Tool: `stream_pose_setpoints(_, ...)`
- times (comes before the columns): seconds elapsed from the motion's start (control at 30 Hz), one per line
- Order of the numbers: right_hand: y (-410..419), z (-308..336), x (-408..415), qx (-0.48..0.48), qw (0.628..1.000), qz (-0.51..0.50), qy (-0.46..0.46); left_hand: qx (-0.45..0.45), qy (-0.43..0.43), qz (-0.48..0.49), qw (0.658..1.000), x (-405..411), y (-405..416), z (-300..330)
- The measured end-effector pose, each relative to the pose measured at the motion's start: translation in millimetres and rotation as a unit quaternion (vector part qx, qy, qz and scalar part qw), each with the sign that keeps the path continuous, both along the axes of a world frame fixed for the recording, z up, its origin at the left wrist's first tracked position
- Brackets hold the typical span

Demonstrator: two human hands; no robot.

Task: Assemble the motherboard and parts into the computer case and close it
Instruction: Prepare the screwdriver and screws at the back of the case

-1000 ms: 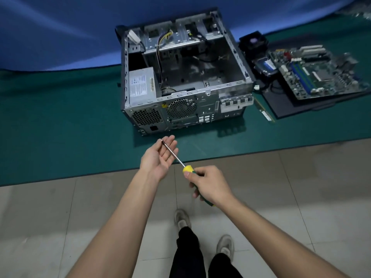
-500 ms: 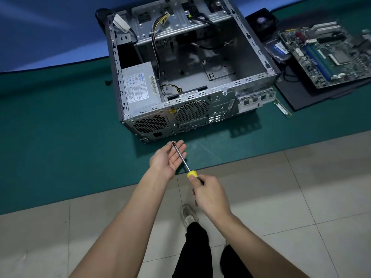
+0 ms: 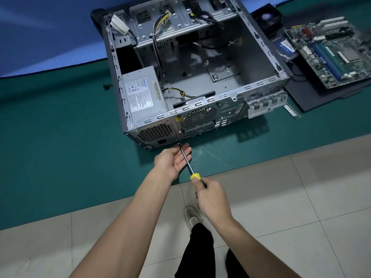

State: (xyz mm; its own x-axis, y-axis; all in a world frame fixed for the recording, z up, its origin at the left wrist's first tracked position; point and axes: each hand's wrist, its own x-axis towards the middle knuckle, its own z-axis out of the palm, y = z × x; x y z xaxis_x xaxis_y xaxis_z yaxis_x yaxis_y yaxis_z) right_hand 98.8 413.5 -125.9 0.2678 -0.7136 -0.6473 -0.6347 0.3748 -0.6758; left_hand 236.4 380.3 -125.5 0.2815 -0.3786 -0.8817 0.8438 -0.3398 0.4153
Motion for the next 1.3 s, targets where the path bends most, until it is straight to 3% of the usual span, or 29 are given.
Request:
stream_pose_setpoints(0.27,-9.0,1.9,10.3,0.003,1.0,0.011,0.024,-0.002,0.0,-0.011,1.0,3.9,-0.6,2.4)
stream_pose_setpoints(0.37,-7.2,4.6,14.8,0.084,0.995,-0.053,-0.032,0.002,-0.025,-0.023,0.999,4.2,0.4,1.8)
stream_pose_setpoints(0.5,-6.3,6.6,15.2,0.324,0.908,-0.195,-0.183,0.034,-0.098,-0.151,0.983,3.4,8.4,5.5)
stream_pose_setpoints(0.6,-7.1,2.7,9.7,0.382,0.873,-0.194,-0.234,0.057,-0.145,-0.214,0.964,-2.3,10.5,8.0)
stream_pose_setpoints(0.67,-8.0,1.5,7.8,0.353,0.894,-0.173,-0.214,0.079,-0.175,-0.208,0.959,-5.3,7.3,7.1)
stream_pose_setpoints(0.77,-4.1,-5.3,10.4,0.191,0.97,-0.107,-0.106,0.101,-0.211,-0.201,0.951,-9.4,2.9,4.4)
stream_pose_setpoints(0.83,1.6,-9.2,12.9,0.137,0.981,-0.113,-0.08,0.106,-0.221,-0.192,0.95,-11.9,4.2,3.1)
stream_pose_setpoints(0.87,3.0,-11.6,13.4,0.173,0.967,-0.146,-0.118,0.104,-0.224,-0.189,0.95,-12.1,5.5,3.1)
stream_pose_setpoints(0.9,3.1,-12.6,13.0,0.256,0.93,-0.19,-0.18,0.098,-0.223,-0.189,0.951,-11.6,7.4,3.7)
stream_pose_setpoints(0.97,-0.1,-9.7,7.5,0.449,0.803,-0.243,-0.309,0.074,-0.2,-0.2,0.956,-10.3,11.2,6.2)
stream_pose_setpoints(1.0,-2.5,-9.0,4.5,0.497,0.754,-0.245,-0.354,0.06,-0.181,-0.212,0.959,-9.9,12.4,8.5)
stream_pose_setpoints(1.03,-3.9,-8.1,2.6,0.513,0.735,-0.238,-0.375,0.052,-0.165,-0.224,0.959,-10.1,12.7,10.6)
stream_pose_setpoints(1.07,-4.9,-7.1,2.7,0.509,0.742,-0.226,-0.373,0.052,-0.158,-0.233,0.958,-10.2,12.1,12.1)
stream_pose_setpoints(1.13,-5.7,-2.8,5.0,0.458,0.81,-0.193,-0.31,0.064,-0.162,-0.235,0.956,-10.2,9.5,14.1)
stream_pose_setpoints(1.23,-1.9,-0.8,11.9,0.251,0.945,-0.133,-0.164,0.072,-0.162,-0.223,0.959,-9.8,7.9,14.2)
stream_pose_setpoints(1.3,1.5,-8.2,15.9,0.126,0.982,-0.109,-0.086,0.064,-0.149,-0.221,0.962,-11.7,9.1,12.7)
